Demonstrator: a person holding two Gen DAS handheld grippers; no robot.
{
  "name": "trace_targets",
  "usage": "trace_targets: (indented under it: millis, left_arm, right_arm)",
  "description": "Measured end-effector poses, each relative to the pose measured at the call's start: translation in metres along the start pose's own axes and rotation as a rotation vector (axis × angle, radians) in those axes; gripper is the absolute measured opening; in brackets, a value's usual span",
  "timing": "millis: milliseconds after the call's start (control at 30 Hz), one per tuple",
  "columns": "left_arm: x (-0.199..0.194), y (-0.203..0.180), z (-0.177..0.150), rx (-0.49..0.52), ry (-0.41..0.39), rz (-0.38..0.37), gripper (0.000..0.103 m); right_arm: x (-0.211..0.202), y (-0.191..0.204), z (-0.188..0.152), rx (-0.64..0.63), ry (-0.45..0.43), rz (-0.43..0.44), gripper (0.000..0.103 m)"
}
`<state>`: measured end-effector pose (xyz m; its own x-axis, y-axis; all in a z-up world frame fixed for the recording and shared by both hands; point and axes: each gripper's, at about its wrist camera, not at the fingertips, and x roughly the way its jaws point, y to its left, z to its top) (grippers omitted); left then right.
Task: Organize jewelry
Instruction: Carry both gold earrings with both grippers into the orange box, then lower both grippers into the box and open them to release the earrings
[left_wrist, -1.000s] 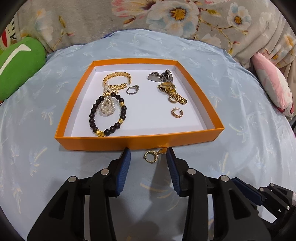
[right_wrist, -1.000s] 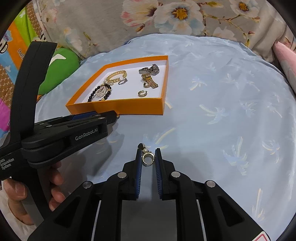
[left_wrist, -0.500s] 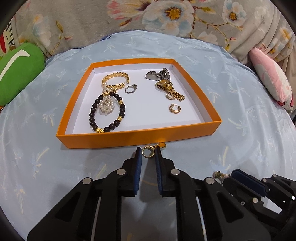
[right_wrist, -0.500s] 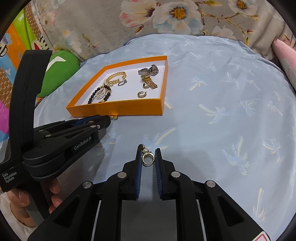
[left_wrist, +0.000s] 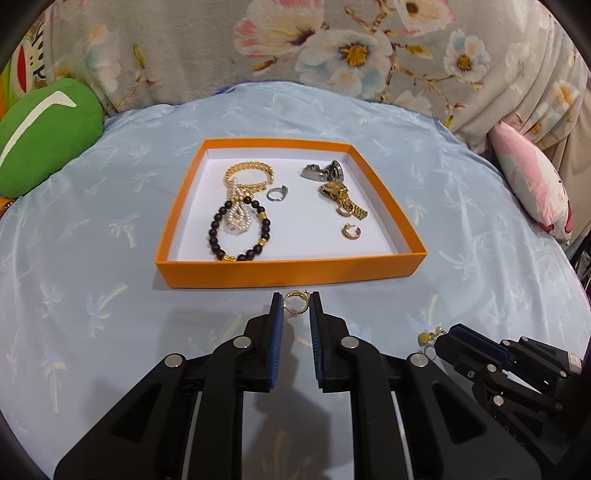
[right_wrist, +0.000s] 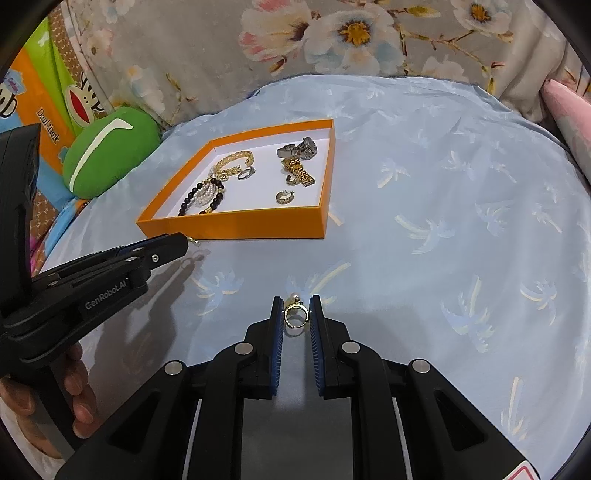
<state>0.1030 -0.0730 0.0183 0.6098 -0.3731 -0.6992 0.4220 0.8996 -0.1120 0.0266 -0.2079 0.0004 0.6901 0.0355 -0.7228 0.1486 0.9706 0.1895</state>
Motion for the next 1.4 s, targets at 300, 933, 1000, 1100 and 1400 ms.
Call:
trace_targets:
  millis: [300, 933, 1000, 1100, 1400]
  left_arm:
    - [-0.025, 0.012, 0.021, -0.002, -0.055, 0.018, 0.013]
    - [0.008, 0.034, 0.105, -0.026, -0.145, 0.086, 0.014]
    - [0.019, 0.034, 0.107, -0.023, -0.133, 0.089, 0.013]
    - [0.037, 0.033, 0.107, -0.018, -0.11, 0.094, 0.013]
    - [0.075, 0.041, 0.102, -0.025, -0.058, 0.103, 0.013]
  right_arm:
    - [-0.011, 0.017, 0.026, -0.05, -0.053, 0.009, 0.013]
    - [0.03, 0.033, 0.127, -0.087, -0.121, 0.039, 0.013]
    - [0.042, 0.034, 0.13, -0.093, -0.111, 0.038, 0.013]
    - [0.06, 0.037, 0.132, -0.096, -0.086, 0.044, 0.013]
    - [0.095, 0.037, 0.131, -0.106, -0.04, 0.039, 0.013]
